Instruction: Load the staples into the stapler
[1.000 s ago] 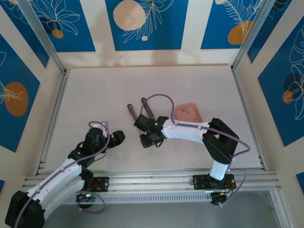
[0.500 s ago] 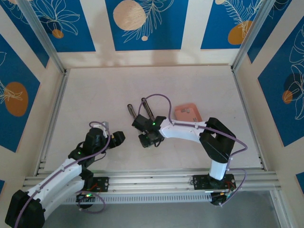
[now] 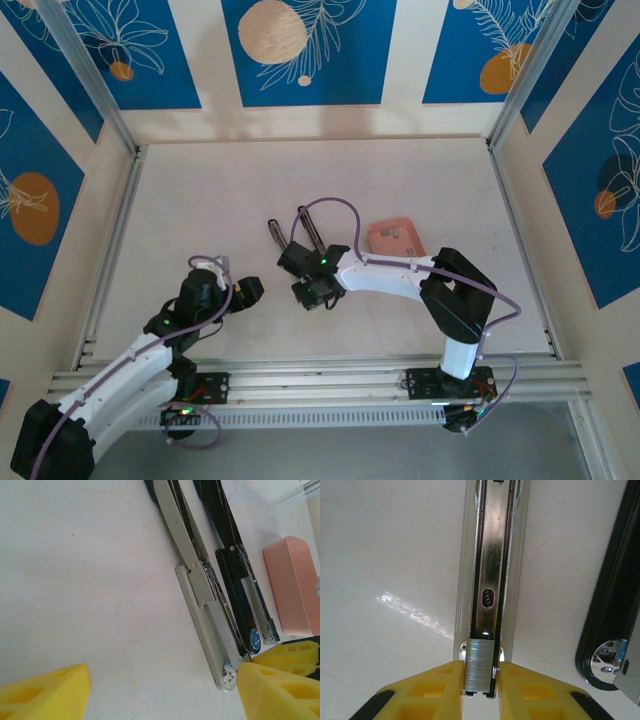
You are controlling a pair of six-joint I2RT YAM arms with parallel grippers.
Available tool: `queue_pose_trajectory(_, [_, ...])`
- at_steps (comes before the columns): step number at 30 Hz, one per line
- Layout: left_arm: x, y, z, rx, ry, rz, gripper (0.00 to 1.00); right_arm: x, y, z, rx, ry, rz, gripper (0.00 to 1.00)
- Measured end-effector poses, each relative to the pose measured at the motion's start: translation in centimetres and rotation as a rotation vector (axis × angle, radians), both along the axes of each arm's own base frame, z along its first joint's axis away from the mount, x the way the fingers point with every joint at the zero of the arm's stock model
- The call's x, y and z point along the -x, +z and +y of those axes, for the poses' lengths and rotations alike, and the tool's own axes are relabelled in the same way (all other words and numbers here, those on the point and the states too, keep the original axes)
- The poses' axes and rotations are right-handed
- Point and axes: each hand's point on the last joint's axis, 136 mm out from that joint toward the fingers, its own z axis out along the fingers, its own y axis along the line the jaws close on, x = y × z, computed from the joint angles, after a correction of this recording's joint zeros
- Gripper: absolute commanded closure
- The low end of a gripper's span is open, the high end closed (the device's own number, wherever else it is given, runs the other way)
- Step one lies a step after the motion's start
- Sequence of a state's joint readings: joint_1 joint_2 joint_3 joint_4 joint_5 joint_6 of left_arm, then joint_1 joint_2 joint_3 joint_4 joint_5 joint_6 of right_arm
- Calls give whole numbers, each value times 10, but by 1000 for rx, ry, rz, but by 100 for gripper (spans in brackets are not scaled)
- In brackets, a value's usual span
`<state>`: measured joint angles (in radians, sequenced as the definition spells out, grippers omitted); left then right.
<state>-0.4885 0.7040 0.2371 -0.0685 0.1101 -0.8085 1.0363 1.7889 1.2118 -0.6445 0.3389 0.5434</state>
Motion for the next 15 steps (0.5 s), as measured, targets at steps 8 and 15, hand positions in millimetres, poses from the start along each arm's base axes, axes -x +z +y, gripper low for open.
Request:
queue_pose_trajectory(8, [0, 0, 0, -4, -4, -3, 23, -5, 22, 6, -71, -4, -43, 76])
queue_pose_trajectory(15, [0, 0, 0, -4, -4, -3, 23, -7, 25, 1, -151, -44, -21, 77])
